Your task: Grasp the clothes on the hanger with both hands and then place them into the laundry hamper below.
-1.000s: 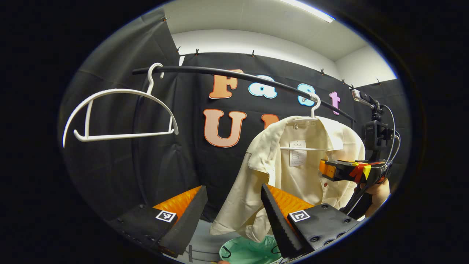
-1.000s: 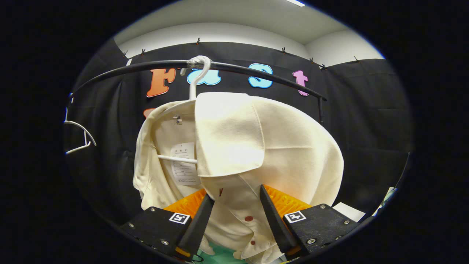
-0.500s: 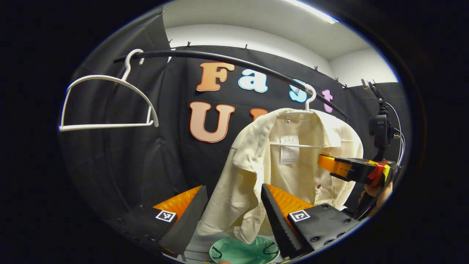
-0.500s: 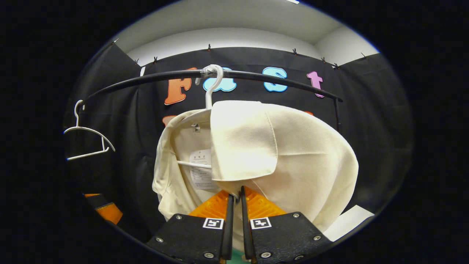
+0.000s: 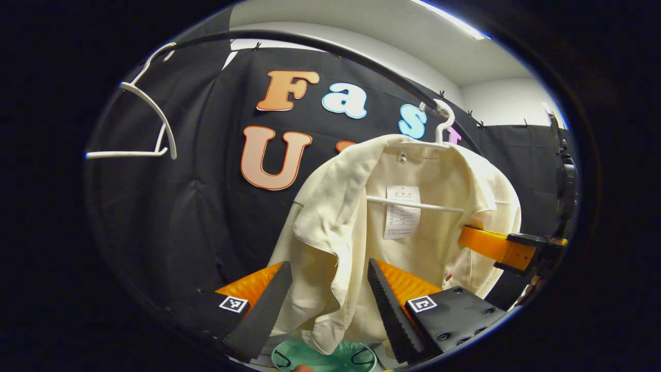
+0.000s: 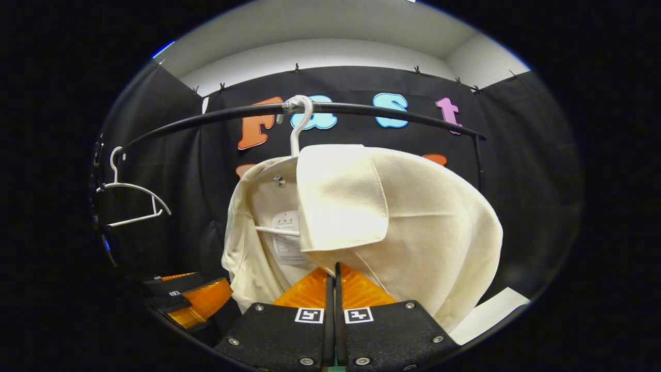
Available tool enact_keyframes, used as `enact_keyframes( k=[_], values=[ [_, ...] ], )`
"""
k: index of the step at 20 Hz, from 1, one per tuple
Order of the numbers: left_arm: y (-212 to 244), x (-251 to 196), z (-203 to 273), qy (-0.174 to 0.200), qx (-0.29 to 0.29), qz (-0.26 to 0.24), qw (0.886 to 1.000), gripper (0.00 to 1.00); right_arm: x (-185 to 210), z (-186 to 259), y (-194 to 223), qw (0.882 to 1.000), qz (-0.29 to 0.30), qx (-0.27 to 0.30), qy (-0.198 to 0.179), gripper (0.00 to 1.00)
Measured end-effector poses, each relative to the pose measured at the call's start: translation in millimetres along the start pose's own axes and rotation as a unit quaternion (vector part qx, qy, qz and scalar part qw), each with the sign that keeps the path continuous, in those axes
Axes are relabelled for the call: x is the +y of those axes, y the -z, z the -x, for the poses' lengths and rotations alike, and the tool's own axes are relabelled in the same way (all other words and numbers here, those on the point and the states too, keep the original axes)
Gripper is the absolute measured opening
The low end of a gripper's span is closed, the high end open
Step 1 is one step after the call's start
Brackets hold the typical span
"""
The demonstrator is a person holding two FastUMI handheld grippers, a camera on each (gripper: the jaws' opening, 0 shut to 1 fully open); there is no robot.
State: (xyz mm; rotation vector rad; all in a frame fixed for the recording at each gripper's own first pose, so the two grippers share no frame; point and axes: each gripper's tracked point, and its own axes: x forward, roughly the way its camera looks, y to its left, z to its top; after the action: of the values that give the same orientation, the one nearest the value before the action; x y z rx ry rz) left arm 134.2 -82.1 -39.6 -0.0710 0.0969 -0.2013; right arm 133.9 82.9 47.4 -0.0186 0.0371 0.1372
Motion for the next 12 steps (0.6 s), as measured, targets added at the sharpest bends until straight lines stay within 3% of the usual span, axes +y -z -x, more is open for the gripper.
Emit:
enact_keyframes(
  k=[9,10,11,12],
  values=[
    [16.6,-9.5,-53.6,0.003,0.026,0.012,1.000,0.94,-13.7,9.4,-22.7,0.999,0.022,-0.024,0.008,0.00],
    [14.5,-6.6,-54.7,-0.004,0.028,0.007,1.000,0.79,-18.9,10.0,-26.5,0.999,0.026,-0.027,0.015,0.00],
    [17.7,-2.1,-57.4,-0.016,0.036,-0.008,0.999,0.72,-23.7,9.7,-31.9,0.999,0.029,-0.030,0.020,0.00],
    [20.7,1.3,-58.6,-0.022,0.046,-0.026,0.998,0.41,-26.3,8.2,-38.0,0.999,0.031,-0.033,0.024,0.00]
  ],
)
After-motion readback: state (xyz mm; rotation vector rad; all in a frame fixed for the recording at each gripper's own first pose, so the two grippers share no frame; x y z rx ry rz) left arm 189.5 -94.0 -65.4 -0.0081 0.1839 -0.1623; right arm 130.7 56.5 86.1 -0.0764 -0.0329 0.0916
